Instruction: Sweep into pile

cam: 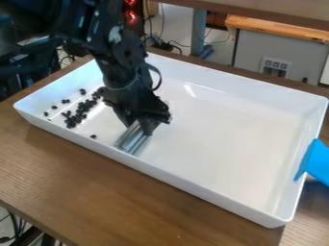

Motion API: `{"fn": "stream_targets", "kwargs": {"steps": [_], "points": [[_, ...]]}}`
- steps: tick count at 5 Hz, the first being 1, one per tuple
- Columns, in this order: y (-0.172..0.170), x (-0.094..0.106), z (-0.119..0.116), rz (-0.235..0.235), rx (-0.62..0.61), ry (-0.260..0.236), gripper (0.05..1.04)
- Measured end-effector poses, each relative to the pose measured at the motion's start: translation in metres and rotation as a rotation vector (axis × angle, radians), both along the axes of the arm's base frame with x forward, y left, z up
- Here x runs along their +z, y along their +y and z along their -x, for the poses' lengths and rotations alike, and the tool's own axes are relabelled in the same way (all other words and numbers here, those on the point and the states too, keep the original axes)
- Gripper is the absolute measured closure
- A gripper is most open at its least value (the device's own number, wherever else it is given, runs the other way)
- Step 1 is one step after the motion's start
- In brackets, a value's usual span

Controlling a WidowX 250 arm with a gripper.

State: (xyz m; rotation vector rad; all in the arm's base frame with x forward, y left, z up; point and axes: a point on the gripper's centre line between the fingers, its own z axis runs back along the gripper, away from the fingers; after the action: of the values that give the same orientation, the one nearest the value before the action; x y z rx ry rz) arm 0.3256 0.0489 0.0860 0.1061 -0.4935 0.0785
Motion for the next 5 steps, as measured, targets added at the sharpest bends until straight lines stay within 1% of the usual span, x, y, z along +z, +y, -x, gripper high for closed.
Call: {"fn": "stream_targets", "kwargs": {"steps": [1,2,3,4,5], "points": [[0.019,-0.002,0.002,-0.123,-0.063,-0.034,0.714],[0.057,0.001,0.016,-0.216,-0.105,0.045,0.714],[0.078,0.015,0.020,-0.244,-0.112,0.162,0.714],[0.074,0.025,0.024,-0.197,-0.111,0.185,0.714],[0.044,0.046,0.012,-0.055,-0.064,0.038,0.714]]}}
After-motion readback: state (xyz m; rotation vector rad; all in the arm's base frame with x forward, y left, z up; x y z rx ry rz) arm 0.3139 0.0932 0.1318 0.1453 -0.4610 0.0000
